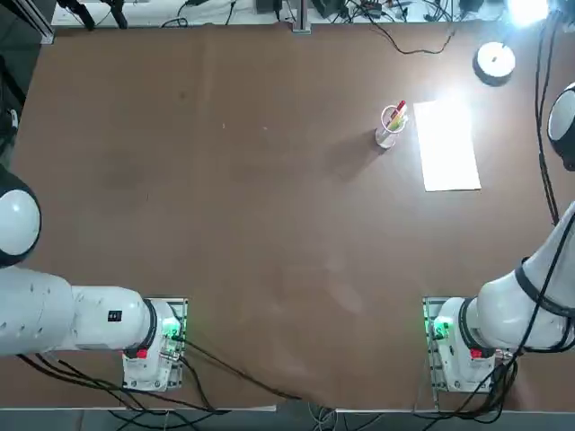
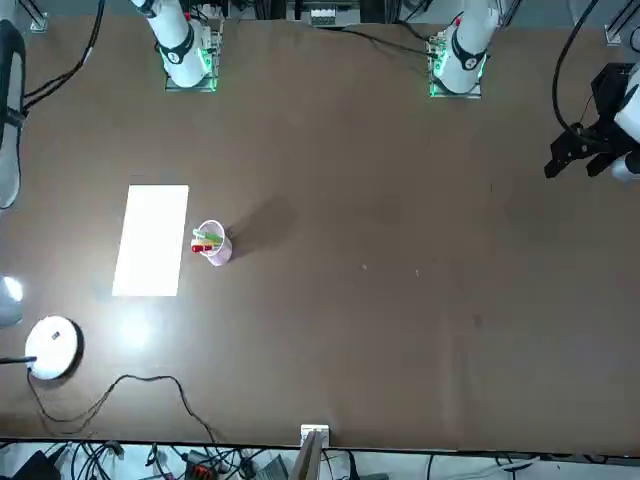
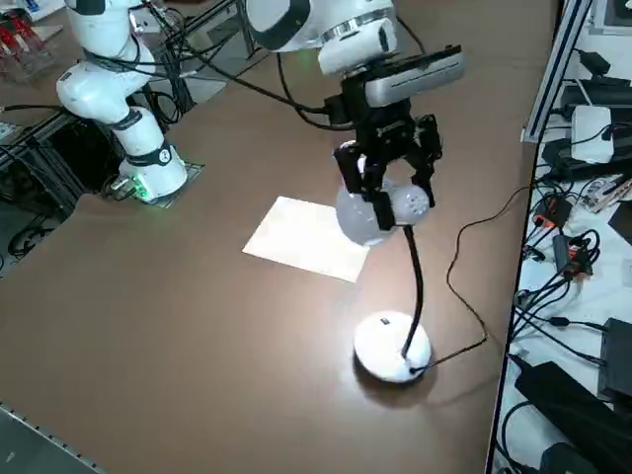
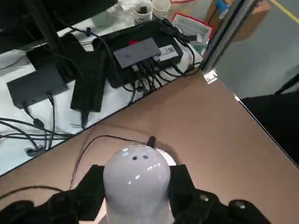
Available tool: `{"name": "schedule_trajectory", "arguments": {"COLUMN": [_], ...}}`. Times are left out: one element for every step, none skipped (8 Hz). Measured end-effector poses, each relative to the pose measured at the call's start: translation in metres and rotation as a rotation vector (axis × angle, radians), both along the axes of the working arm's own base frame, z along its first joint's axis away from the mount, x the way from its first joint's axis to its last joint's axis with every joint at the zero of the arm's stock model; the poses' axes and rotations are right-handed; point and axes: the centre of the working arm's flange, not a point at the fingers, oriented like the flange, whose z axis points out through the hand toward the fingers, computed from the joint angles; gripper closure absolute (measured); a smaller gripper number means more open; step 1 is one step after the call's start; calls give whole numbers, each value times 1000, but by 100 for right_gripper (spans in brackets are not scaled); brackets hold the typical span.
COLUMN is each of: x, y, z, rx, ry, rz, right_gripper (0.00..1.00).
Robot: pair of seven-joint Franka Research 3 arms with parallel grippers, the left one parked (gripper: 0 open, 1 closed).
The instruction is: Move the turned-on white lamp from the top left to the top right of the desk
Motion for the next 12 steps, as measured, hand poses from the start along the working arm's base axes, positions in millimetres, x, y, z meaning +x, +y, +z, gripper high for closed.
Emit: {"name": "schedule_trajectory", "arguments": {"x": [-12,-27,-37,-40,-40,-38,-37,-36,-36,-35,-35,-36], "y": [-2,-3,-3,-3,-2,-2,-3,-3,-3,-2,-1,-1], "z": [13,25,31,30,27,25,25,26,26,26,25,19], "rx": [17,46,68,83,91,97,103,108,115,138,165,178], "ry": [52,121,168,180,183,168,141,124,119,109,103,105], "rz": [-27,-36,-29,-28,-28,-42,-68,-87,-94,-97,-100,-102], "right_gripper": [28,28,28,28,28,28,28,28,28,28,28,28]}}
